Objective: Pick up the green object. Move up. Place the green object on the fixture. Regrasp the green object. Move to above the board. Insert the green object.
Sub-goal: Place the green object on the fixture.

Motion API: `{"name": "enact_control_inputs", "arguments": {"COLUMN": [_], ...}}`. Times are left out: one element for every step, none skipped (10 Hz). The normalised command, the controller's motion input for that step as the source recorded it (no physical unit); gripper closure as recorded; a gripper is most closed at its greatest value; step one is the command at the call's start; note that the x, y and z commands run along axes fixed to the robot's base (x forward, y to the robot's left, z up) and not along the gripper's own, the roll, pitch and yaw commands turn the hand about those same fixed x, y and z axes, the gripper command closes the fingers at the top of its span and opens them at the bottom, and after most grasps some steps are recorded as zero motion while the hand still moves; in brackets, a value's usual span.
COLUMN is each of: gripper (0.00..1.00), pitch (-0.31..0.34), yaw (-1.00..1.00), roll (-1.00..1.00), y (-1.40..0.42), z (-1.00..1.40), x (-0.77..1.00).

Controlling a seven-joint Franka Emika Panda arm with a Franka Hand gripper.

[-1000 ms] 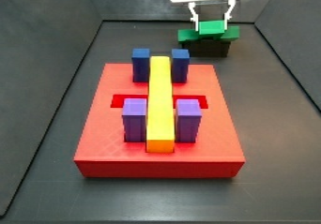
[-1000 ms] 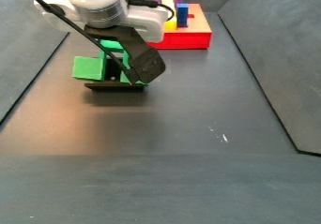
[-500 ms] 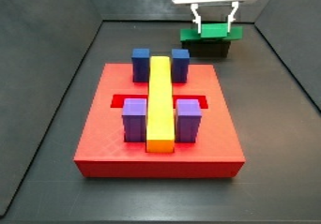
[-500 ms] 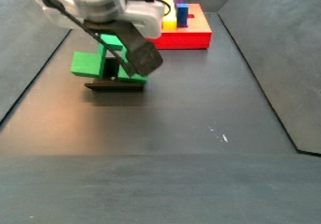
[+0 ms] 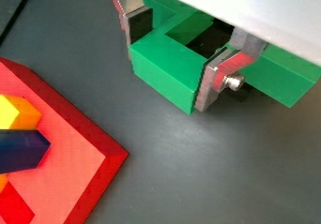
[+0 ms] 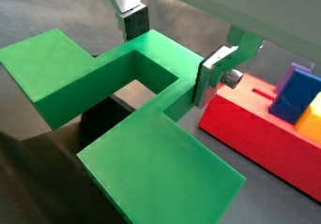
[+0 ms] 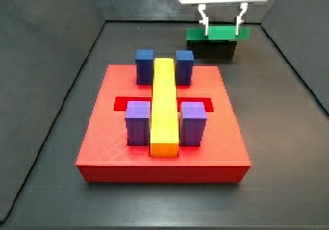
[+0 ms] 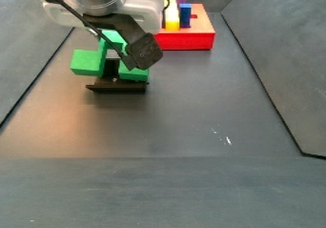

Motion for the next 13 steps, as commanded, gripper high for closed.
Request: {"name": "enact_control_inputs", "arguments": {"gripper": [1.00, 1.00, 1.00, 1.00, 1.00, 1.00, 1.00, 1.00, 1.00, 1.00, 1.00, 1.00, 1.00], "pitch": [0.083, 0.040, 0.000, 0.000, 0.003, 0.000, 0.006, 0.017, 0.026, 0.040, 0.040, 0.051, 0.054], "yaw": [0.00, 0.00, 0.00, 0.00, 0.00, 0.00, 0.00, 0.00, 0.00, 0.00, 0.00, 0.00, 0.00], "roll": [-0.67, -0.53, -0.40, -0.32, -0.36, -0.53, -0.50, -0.22, -0.10, -0.03, 0.00, 0.00, 0.00], "y": [0.33, 0.20, 0.07, 0.01, 0.03, 0.08, 0.12, 0.03, 0.00, 0.00, 0.00, 0.00, 0.00], "z": [0.11, 0.00, -0.02, -0.07, -0.09, -0.01, -0.09, -0.09, -0.11, -0.18, -0.22, -0.23, -0.13], "x": [0.19, 0.16, 0.03, 0.00, 0.00, 0.00, 0.00, 0.00, 0.00, 0.00, 0.00, 0.00, 0.00]}}
